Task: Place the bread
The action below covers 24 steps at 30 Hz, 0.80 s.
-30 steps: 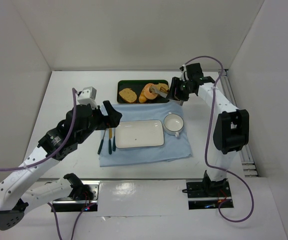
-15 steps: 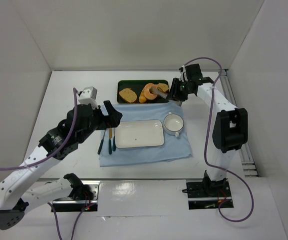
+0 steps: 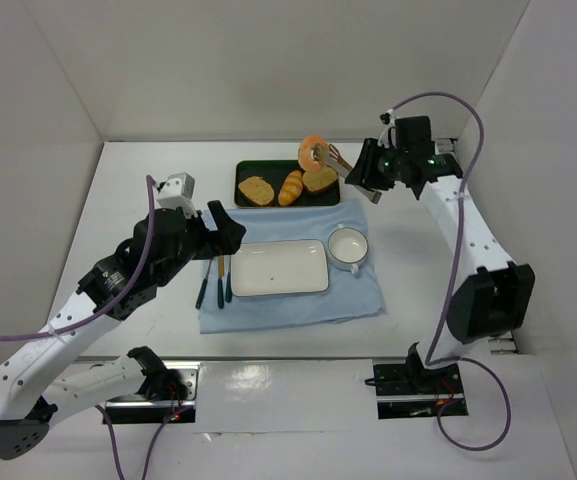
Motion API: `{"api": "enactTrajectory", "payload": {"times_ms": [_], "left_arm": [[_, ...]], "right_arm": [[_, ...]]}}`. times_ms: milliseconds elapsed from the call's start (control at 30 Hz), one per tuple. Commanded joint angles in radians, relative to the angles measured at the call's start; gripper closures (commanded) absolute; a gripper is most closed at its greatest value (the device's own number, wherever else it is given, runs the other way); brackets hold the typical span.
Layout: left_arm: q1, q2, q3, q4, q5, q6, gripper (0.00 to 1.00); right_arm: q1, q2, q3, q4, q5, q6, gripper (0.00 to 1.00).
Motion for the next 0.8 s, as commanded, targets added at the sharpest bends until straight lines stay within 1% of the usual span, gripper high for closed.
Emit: {"api": "enactTrajectory", "payload": {"times_ms": [0, 100, 200, 267, 400, 567, 767], "left_arm": [[-0.004, -0.01, 0.012, 0.049, 0.008, 0.019, 0.0], [-0.004, -0.019, 0.012, 0.049, 0.008, 0.019, 0.0], [-0.004, -0.019, 0.012, 0.049, 0.008, 0.028, 0.0], [-0.004, -0.019, 0.012, 0.049, -0.002, 0.037, 0.0], [-0.004, -0.019, 0.012, 0.058, -0.023, 0.046, 0.0], [-0.004, -0.028, 0.021, 0.058, -0.054, 0.055, 0.0], [-0.004, -0.037, 0.03, 0.058, -0.072, 0.055, 0.0]], "right_arm": [[0.005, -0.133, -0.01, -0.058, 0.025, -0.022, 0.65], [0.005, -0.185, -0.036, -0.118, 0.002, -0.031, 0.65], [0.062, -0.244, -0.082, -0.176, -0.007, -0.04, 0.65], [0.096, -0.28, -0.122, -0.205, 0.016, -0.04, 0.65], [0.189, -0.369, -0.186, -0.241, 0.046, -0.01, 0.65], [0.263, -0.476, -0.259, -0.251, 0.091, 0.036, 0.65], [0.372, -0.496, -0.308, -0.261, 0.149, 0.067, 0.65]]}}
